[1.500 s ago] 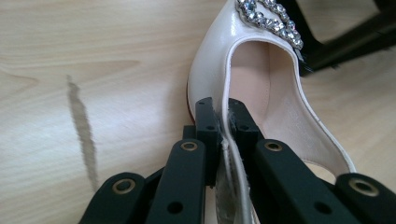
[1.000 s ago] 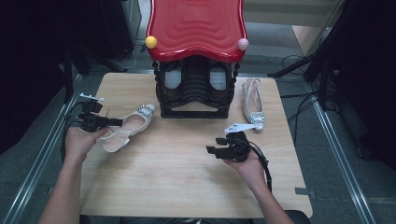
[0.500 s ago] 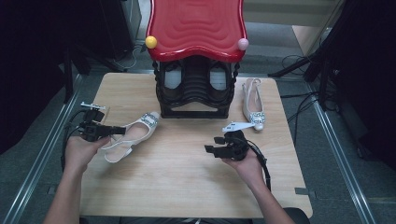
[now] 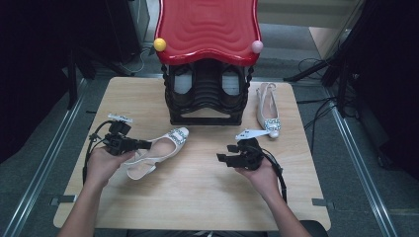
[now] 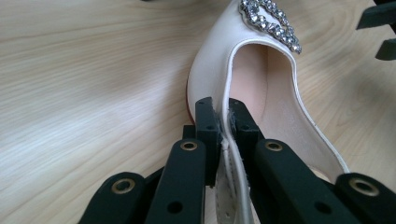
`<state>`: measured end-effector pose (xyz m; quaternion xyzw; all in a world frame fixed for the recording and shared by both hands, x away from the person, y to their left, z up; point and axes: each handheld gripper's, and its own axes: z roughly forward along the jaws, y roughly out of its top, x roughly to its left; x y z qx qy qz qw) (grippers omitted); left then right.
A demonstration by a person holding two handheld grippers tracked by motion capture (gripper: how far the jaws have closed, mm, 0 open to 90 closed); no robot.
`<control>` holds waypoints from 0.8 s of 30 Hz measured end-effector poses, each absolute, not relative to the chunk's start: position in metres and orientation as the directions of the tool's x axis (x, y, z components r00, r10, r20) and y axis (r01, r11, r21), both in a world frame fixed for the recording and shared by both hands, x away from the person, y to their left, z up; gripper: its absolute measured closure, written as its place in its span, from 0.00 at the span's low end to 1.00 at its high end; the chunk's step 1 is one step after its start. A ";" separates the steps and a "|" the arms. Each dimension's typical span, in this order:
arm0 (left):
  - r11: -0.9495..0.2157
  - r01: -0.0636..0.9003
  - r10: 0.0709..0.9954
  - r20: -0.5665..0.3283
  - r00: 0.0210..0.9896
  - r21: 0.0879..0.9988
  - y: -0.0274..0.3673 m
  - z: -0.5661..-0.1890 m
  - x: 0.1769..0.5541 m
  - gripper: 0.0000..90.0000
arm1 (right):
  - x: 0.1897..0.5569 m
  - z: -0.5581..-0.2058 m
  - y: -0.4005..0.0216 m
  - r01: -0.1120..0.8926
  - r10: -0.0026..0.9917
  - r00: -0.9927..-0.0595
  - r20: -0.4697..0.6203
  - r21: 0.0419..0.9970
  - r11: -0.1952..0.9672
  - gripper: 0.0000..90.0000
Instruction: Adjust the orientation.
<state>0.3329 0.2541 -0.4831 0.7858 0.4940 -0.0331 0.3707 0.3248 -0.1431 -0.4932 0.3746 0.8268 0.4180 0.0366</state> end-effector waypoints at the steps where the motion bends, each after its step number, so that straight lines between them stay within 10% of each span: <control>1: -0.253 0.799 0.746 -0.415 0.520 0.546 0.250 -0.484 0.334 0.96 | 0.325 -0.493 -0.143 0.588 0.650 -0.717 0.252 0.719 0.371 0.48; 24: -0.337 0.771 0.673 -0.435 0.598 0.540 0.163 -0.501 0.349 0.95 | 0.313 -0.497 -0.154 0.602 0.689 -0.684 0.239 0.719 0.348 0.47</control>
